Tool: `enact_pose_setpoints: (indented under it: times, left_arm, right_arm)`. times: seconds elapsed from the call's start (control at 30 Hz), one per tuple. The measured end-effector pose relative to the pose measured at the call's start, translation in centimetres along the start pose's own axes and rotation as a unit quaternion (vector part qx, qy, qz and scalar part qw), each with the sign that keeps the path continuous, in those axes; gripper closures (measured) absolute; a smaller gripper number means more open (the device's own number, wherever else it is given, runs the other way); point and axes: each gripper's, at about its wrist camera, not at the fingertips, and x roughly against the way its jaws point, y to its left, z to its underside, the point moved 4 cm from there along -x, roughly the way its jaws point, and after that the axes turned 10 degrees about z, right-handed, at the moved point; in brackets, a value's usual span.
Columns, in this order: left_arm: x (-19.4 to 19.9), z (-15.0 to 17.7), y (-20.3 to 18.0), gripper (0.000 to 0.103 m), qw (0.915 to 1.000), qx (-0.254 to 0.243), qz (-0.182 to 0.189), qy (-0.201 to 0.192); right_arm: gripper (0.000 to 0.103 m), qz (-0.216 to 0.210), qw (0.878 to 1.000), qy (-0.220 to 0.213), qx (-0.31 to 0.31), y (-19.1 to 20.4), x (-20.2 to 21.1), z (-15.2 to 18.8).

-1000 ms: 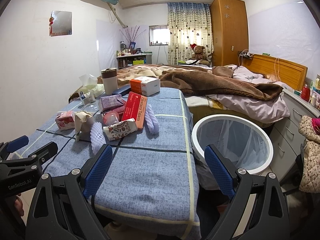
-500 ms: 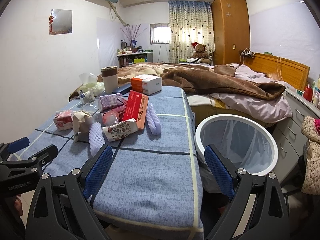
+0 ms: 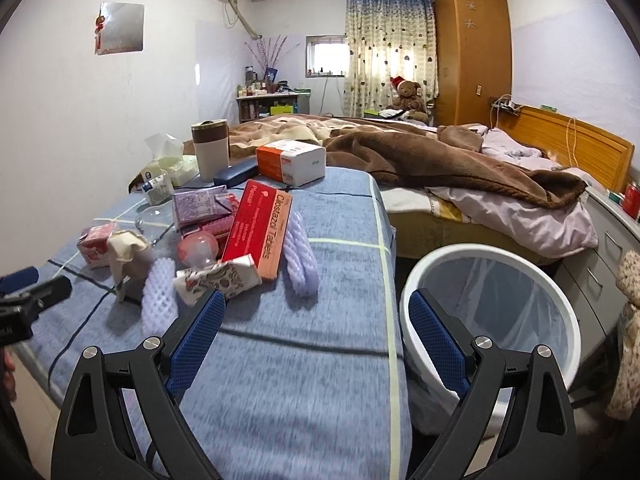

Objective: Collect trash
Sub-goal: 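Grasp the lavender foam sleeve with the right tool while the left tool grasps the pink carton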

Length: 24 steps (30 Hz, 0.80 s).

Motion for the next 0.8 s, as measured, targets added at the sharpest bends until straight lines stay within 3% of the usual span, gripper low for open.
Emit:
enact_pose_setpoints:
  times: [0.23,0.47,0.67,0.8]
  left_arm:
    - [-2.0,-2.7,3.6,0.001,0.9999,-0.005,-0.011,0.000]
    - [-4.2,-4.3,5.7,0.001,0.9989,-0.041,-0.019,0.014]
    - [-6.8,-5.0,8.2,0.001,0.9978,-0.036,0.004,0.055]
    - [-7.9,-5.1,8.7,0.001,0.9949,-0.071,-0.007,0.072]
  right_arm:
    - [0.011,-0.010,1.000,0.006,0.003,0.6,-2.3,-1.3]
    - [0.014,-0.006,0.999,0.045,0.006,0.8,-6.1,-1.8]
    - [0.024,-0.006,0.996,0.088,0.032,1.7,-8.8,-1.3]
    - [0.024,-0.010,0.992,0.114,0.045,2.0,-10.0,-0.9]
